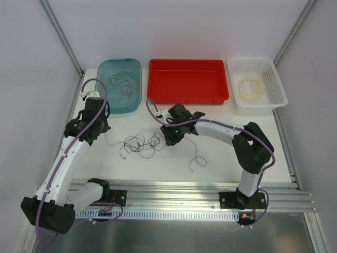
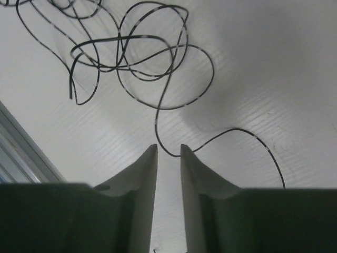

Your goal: Untangle the cables

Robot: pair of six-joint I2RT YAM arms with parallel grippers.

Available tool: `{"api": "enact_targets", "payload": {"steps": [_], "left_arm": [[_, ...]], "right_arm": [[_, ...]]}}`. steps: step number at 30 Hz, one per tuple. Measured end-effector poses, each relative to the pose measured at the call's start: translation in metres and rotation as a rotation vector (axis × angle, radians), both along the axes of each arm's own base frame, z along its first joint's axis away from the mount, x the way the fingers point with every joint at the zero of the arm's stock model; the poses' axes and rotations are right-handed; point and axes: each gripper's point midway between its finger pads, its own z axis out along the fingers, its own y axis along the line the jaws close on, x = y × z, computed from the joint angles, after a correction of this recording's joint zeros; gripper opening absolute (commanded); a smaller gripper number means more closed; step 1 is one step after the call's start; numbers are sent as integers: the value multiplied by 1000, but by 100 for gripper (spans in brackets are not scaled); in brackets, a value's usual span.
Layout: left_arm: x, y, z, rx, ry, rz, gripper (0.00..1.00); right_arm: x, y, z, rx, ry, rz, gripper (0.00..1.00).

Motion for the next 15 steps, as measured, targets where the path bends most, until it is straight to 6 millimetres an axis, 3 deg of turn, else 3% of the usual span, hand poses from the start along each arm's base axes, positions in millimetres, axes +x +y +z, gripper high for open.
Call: {"api": "enact_targets", "payload": {"steps": [2, 5, 8, 11, 15], "left_arm": [[1, 2, -3, 6, -2, 14, 3], [0, 6, -12, 21, 9, 38, 2], [-3, 16, -24, 52, 42, 77, 2], [-4, 27, -37, 62, 75, 129, 1], [-8, 46, -56, 54, 123, 211, 0]], "right_arm": [[6, -3, 1, 4, -3, -18, 2], [24, -21, 6, 20, -13, -96, 1], [46, -63, 27, 34, -42, -216, 1], [77, -128, 84, 84, -146, -404, 1], [106, -225, 203, 188, -374, -693, 1]]}}
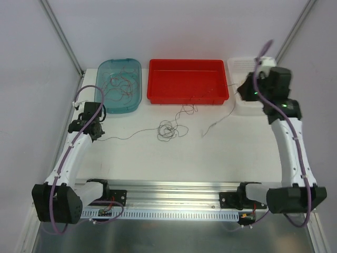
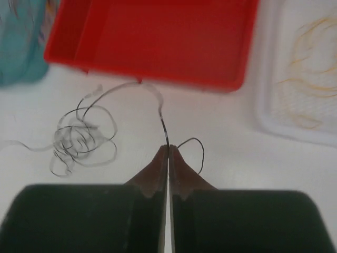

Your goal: Untangle the cables

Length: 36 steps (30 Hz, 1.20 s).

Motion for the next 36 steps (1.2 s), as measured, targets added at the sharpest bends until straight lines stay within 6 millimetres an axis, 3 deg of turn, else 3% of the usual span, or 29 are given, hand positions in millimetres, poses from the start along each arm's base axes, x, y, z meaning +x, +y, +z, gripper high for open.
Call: {"api": "enact_targets", "payload": {"steps": [3, 6, 8, 12, 16, 21, 25, 30, 36], "left_arm": [[-5, 16, -15, -8, 32, 69, 0], [-11, 27, -29, -34, 57, 133, 0], [-15, 33, -37, -61, 75, 170, 0], [-13, 33, -45, -98, 88, 180, 0], [-5, 18, -47, -175, 74, 130, 0], [5, -11, -50, -289, 55, 22, 2], [6, -52, -54, -368, 75, -132, 4], [-4, -108, -59, -451, 118, -322, 6], [-23, -158, -65, -542, 164, -459, 8]], "right_arm": [[-1, -77, 102, 68, -225, -237, 1], [-27, -128, 173, 134, -384, -404, 1], [-41, -139, 203, 178, -446, -448, 1], [-51, -120, 240, 280, -500, -374, 1], [-41, -102, 241, 369, -451, -280, 1], [-17, -87, 217, 425, -338, -209, 1], [-11, -62, 209, 450, -291, -124, 1], [-10, -15, 206, 466, -255, 23, 1], [25, 10, 203, 474, -245, 98, 1]]}}
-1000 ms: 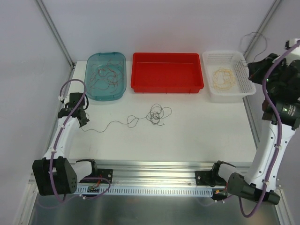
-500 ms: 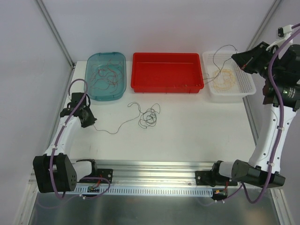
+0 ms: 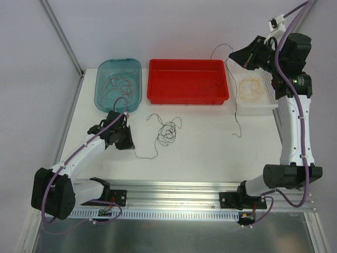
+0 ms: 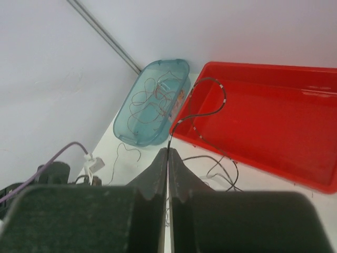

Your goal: Untangle the cables

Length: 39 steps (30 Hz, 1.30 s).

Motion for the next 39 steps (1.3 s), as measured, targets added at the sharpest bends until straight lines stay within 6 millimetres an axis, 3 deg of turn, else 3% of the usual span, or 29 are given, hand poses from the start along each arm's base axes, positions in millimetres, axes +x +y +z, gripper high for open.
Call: {"api": "enact_targets", "payload": {"steps": [8, 14, 17, 21, 22, 25, 28, 32, 35, 39], "left_arm": [[-23, -39, -10, -75, 40, -111, 9], [-28, -47, -12, -107, 58, -124, 9], [-27, -48, -12, -113, 57, -123, 10], [-26, -49, -15, -111, 65, -123, 9], [-26, -49, -16, -111, 68, -123, 9], [-26, -50, -18, -110, 76, -124, 9], [-25, -50, -18, -111, 73, -125, 9], [-25, -50, -18, -112, 71, -123, 9], [-25, -50, -18, -113, 72, -121, 9], [-24, -51, -16, -116, 67, -118, 9]], "right_arm": [[57, 25, -12, 10, -17, 56, 1], [91, 55, -18, 20, -61, 115, 1], [117, 69, -32, 24, -72, 135, 1], [157, 85, -87, 18, -3, 146, 5], [164, 87, -105, 16, 29, 146, 19], [185, 89, -174, -5, 158, 129, 43], [174, 82, -247, -55, 324, 105, 55], [132, 69, -295, -137, 456, 78, 63], [85, 68, -282, -218, 458, 79, 65], [27, 95, -223, -265, 317, 147, 65]]}}
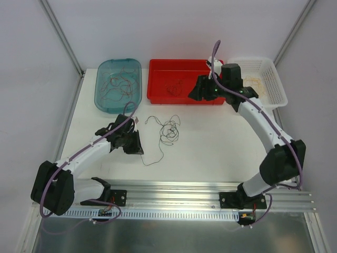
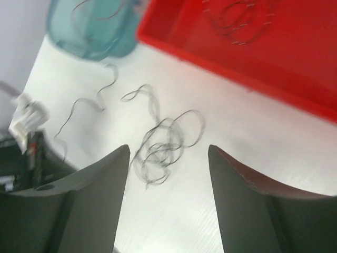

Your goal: Untangle the cables

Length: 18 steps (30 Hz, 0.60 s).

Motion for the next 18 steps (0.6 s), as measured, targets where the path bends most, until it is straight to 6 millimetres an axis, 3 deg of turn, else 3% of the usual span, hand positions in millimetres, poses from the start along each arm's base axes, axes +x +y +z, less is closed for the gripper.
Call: {"api": "enact_targets", "payload": {"steps": [2, 4, 9, 13, 18], "left_arm": [[1, 0, 2, 0, -9, 2, 9], [2, 1, 5, -3, -24, 4, 9], [5, 1, 16, -14, -63, 9, 9], [6, 1, 22, -22, -84, 16, 9], [6, 3, 27, -22, -105, 28, 9]], "right_arm": [[-32, 18, 12, -1, -37, 59, 65], [-57, 36, -1, -13, -20, 114, 64], [-91, 61, -95, -148, 175, 169, 60], [-106, 72, -143, -256, 249, 183, 56], [-97, 74, -163, -313, 239, 130, 52]]}}
